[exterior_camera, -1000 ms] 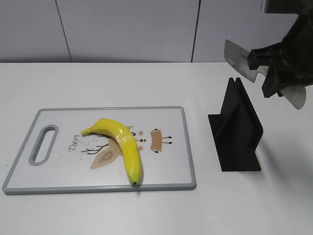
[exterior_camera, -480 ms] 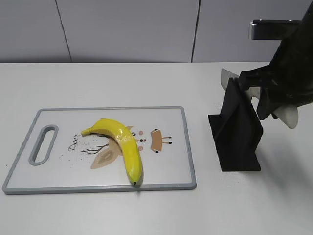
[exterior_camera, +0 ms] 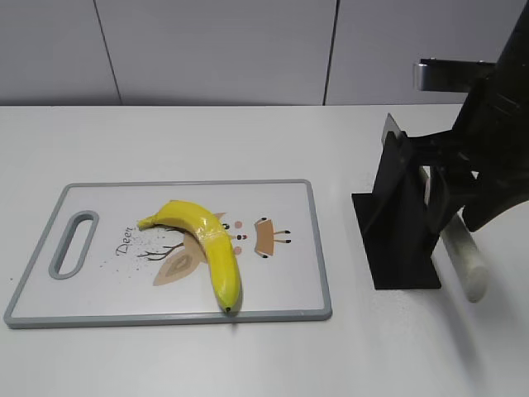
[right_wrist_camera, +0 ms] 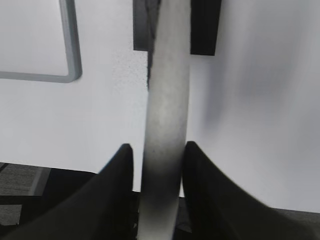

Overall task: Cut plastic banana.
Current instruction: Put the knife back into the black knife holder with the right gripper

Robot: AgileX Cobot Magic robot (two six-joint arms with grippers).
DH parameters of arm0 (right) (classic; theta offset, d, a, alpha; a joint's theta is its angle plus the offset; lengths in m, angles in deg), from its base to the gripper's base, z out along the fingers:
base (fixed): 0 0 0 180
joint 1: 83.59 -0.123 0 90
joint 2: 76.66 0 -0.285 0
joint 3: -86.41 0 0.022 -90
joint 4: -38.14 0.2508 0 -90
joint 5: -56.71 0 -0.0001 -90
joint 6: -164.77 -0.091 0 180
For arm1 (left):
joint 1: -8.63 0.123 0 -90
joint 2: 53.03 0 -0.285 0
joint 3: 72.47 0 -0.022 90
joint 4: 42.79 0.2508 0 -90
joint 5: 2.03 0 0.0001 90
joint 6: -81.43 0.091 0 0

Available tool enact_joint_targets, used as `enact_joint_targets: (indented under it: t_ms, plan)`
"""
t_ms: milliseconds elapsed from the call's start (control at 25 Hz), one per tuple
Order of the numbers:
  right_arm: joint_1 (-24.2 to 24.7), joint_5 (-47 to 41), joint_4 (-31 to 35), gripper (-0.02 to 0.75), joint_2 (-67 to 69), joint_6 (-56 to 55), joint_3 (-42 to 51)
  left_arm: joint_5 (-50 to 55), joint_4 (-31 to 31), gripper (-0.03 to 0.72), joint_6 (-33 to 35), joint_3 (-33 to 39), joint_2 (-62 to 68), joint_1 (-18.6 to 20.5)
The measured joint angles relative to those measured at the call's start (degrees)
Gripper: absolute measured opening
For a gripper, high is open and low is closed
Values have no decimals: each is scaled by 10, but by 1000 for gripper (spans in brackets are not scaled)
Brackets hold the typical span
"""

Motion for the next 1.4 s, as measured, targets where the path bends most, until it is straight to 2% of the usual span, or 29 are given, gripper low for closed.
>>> enact_joint_targets:
  t_ms: [80, 160, 240, 400, 640, 880, 1040, 1400]
  plan:
    - [0, 7, 3, 449, 0, 4, 0, 0, 0, 523, 0, 0, 0, 0]
    - [0, 17, 4, 545, 0, 9, 0, 0, 0, 523, 0, 0, 0, 0]
    - [0, 26, 5, 590, 0, 15, 0, 0, 0, 523, 0, 0, 0, 0]
    - [0, 31, 7, 602, -20, 39, 0, -1, 0, 523, 0, 0, 0, 0]
    - [-2, 21, 7, 597, -120, 83, 23, -1, 1, 523, 0, 0, 0, 0]
    - [-12, 109, 9, 594, -273, 98, 177, -1, 1, 523, 0, 0, 0, 0]
    - [-12, 130, -4, 593, -365, 101, 266, -1, 2, 523, 0, 0, 0, 0]
    - [-12, 135, -31, 592, -588, 117, 373, -1, 2, 521, 0, 0, 0, 0]
